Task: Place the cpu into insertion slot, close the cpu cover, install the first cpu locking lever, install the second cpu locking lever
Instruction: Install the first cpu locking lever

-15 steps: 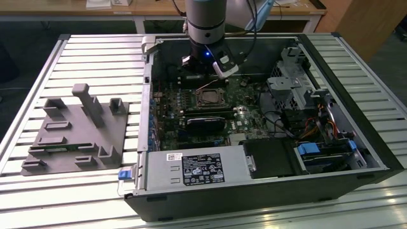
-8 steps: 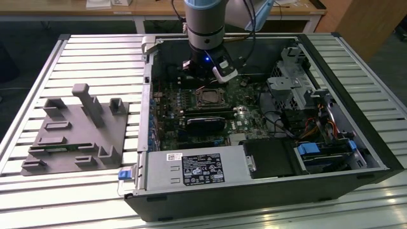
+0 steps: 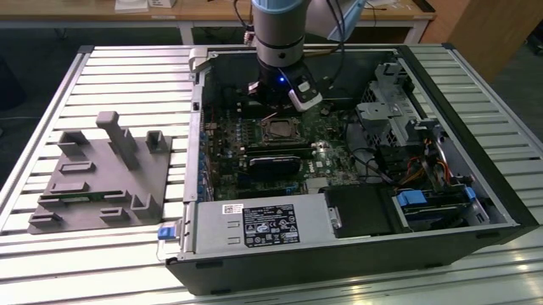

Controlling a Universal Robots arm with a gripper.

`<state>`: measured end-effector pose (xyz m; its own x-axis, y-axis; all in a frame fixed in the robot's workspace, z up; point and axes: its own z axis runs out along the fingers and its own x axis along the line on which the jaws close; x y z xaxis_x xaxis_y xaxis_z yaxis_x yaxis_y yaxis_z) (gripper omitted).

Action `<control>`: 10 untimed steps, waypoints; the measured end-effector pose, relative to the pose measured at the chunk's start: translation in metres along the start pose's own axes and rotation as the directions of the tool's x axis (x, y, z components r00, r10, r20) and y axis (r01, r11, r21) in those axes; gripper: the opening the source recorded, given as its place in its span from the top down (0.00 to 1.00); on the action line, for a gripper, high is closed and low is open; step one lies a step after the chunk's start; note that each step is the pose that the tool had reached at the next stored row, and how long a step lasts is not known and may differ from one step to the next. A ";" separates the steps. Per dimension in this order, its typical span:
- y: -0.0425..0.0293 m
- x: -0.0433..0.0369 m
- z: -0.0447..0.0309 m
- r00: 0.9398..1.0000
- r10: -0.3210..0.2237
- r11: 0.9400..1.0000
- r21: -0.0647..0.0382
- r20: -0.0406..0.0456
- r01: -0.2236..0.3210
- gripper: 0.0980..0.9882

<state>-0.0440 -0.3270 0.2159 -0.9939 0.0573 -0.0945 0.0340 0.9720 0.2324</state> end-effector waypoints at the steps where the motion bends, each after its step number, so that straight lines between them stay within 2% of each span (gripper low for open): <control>1: 0.0001 -0.0012 0.0003 1.000 0.000 1.000 0.000 -0.001 0.000 0.99; 4: 0.0001 -0.0027 0.0004 1.000 0.001 1.000 -0.002 -0.005 -0.001 0.99; 10: 0.0004 -0.0009 0.0017 1.000 0.000 1.000 -0.002 -0.004 0.000 0.99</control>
<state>-0.0429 -0.3263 0.2144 -0.9942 0.0568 -0.0908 0.0341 0.9715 0.2344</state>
